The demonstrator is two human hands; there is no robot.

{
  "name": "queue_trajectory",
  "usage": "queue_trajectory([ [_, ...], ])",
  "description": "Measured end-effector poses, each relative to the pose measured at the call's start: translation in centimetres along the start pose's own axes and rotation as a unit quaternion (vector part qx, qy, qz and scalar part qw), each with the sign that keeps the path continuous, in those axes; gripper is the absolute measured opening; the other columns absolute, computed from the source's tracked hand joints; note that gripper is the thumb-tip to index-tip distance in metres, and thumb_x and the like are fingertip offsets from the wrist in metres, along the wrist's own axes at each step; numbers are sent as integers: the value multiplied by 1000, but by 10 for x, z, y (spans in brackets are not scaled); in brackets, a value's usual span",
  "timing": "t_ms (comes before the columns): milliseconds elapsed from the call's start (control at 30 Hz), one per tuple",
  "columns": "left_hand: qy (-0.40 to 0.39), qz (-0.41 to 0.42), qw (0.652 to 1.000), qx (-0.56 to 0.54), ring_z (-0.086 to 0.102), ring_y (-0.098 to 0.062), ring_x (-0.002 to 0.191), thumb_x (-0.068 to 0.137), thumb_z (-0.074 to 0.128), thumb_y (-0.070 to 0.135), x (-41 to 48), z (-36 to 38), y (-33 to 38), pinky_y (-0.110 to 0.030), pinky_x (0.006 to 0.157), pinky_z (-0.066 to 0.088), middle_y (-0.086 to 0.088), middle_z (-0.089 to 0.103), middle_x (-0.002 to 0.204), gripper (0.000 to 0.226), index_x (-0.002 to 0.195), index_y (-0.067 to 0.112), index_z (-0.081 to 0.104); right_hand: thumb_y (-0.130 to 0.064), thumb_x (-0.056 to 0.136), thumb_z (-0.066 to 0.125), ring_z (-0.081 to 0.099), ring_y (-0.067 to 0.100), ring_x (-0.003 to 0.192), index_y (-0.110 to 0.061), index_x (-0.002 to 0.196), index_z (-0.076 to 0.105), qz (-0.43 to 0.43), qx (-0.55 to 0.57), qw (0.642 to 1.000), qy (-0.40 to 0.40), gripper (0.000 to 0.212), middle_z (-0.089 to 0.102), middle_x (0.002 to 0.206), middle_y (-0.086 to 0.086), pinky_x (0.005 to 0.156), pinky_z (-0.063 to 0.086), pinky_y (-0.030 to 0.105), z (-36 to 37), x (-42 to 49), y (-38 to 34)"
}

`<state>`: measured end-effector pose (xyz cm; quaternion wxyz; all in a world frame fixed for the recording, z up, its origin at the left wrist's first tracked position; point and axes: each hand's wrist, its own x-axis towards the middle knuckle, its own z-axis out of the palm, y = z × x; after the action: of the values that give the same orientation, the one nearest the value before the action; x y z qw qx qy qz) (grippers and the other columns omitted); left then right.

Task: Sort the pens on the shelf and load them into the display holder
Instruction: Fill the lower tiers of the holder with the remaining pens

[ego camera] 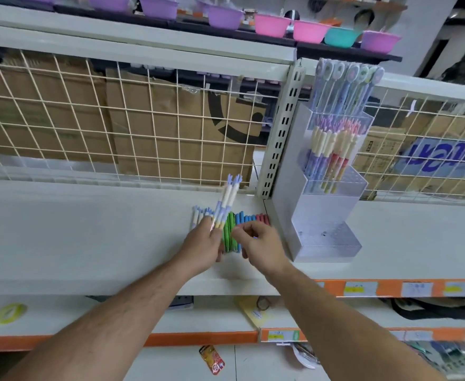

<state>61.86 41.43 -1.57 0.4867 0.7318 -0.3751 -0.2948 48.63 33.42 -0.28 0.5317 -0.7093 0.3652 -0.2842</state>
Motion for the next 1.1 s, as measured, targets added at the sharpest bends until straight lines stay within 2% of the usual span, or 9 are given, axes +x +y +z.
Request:
queue_trajectory([
  [167, -115, 31, 992, -45, 61, -16, 59, 102, 37, 28, -14, 45, 24, -32, 53, 45, 2, 61, 68, 25, 92, 45, 53, -24, 87, 74, 49, 16, 51, -9, 81, 67, -31, 13, 999, 8, 18, 53, 56, -2, 50, 39, 27, -41, 7, -27],
  [267, -117, 49, 991, -29, 63, -14, 63, 102, 38, 24, -16, 68, 45, -31, 56, 48, -3, 64, 75, 21, 94, 36, 53, -12, 88, 70, 47, 15, 42, -9, 76, 64, -36, 20, 999, -6, 14, 53, 50, -4, 43, 37, 25, -75, 9, -27],
  [367, -126, 57, 990, -21, 67, -14, 71, 102, 41, 18, -16, 96, 68, -33, 64, 54, -3, 70, 81, 18, 100, 30, 56, -13, 86, 70, 46, 13, 45, -8, 76, 62, -42, -5, 999, -20, 14, 52, 54, -3, 46, 37, 26, -112, 13, -23],
  [467, -121, 58, 990, -50, 70, -17, 75, 94, 47, 20, -17, 125, 91, -40, 73, 55, -3, 73, 79, 15, 98, 19, 62, -16, 84, 69, 46, 10, 45, -6, 80, 63, -65, -56, 996, -36, 13, 53, 57, -4, 46, 38, 25, -149, 19, -19],
  [600, -99, 67, 991, -60, 72, -21, 77, 95, 41, 12, -10, 163, 115, -38, 69, 54, -6, 75, 79, 21, 104, 12, 61, -14, 86, 70, 55, 18, 37, -7, 79, 64, -77, -74, 990, -90, 11, 60, 50, -1, 38, 41, 25, -194, 26, -18],
  [767, -57, 50, 991, -109, 74, -28, 75, 96, 37, -4, -2, 202, 139, -39, 67, 54, -6, 74, 77, 26, 100, 6, 61, -10, 82, 78, 61, 26, 45, -5, 75, 65, -85, -44, 992, -83, 16, 62, 56, 7, 47, 51, 35, -237, 35, -13],
  [867, -33, 44, 991, -122, 73, -25, 75, 100, 46, 3, 3, 215, 145, -34, 65, 54, -11, 74, 81, 15, 101, 1, 61, -4, 84, 73, 63, 32, 47, -10, 66, 60, -83, -38, 994, -66, 23, 59, 56, 15, 49, 56, 46, -255, 39, -10],
  [967, -20, 33, 990, -135, 73, -25, 78, 102, 52, 10, 8, 224, 148, -40, 73, 54, -20, 74, 91, 14, 105, 1, 62, -3, 88, 68, 67, 35, 52, 1, 72, 62, -74, -33, 996, -47, 17, 64, 65, 25, 53, 59, 54, -267, 44, -11],
  [1100, -1, 13, 994, -112, 75, -26, 85, 102, 48, 7, 16, 228, 142, -46, 87, 54, -12, 76, 91, 14, 101, 4, 62, -6, 91, 67, 64, 23, 51, 10, 80, 61, -83, -4, 997, -5, 20, 65, 58, 15, 54, 59, 40, -282, 58, -22],
])
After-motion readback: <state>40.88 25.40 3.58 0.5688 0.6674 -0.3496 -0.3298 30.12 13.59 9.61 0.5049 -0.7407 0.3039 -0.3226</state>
